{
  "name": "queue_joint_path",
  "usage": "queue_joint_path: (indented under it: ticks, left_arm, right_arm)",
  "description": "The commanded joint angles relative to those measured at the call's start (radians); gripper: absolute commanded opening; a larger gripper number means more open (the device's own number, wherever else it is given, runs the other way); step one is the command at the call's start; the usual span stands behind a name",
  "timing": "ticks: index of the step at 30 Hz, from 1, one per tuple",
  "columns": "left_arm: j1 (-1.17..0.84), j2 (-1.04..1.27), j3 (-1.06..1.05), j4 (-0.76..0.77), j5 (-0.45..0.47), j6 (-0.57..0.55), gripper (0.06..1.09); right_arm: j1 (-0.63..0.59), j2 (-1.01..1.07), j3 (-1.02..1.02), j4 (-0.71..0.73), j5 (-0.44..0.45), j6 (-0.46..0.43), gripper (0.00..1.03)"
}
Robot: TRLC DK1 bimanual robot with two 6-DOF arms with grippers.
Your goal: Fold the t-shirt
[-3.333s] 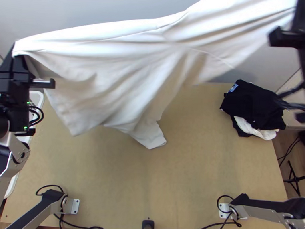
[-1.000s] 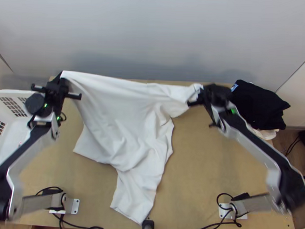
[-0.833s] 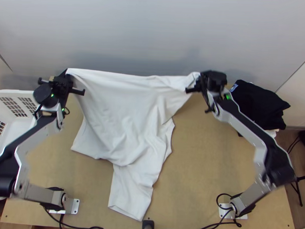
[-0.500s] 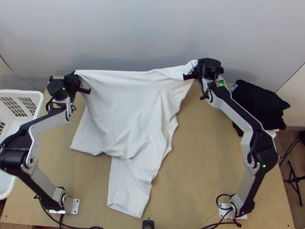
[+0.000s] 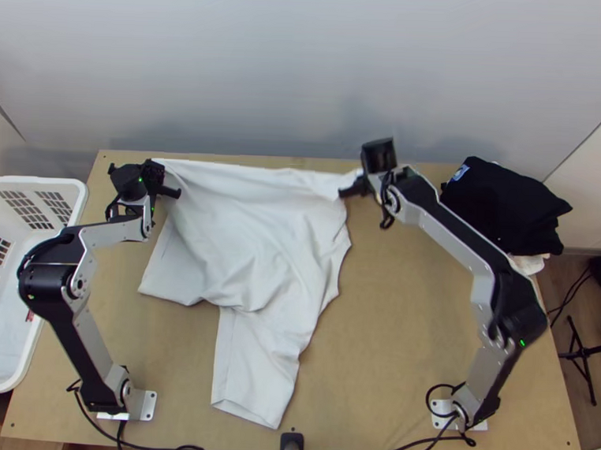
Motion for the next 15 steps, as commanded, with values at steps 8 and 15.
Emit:
queue_joint_path:
  ticks: [8,15]
  left_arm:
    - [-0.009,0.080,0.005,0.008,-0.011,0.056,0.10]
    - [-0.015,0.092,-0.005,0.008,-0.011,0.065,0.10]
  right_arm:
    - [0.157,-0.219,-0.224,-0.358,-0.077,0.163,0.03]
    - [0.217,-0.196,-0.368,-0.350,-0.252,0.232,0.03]
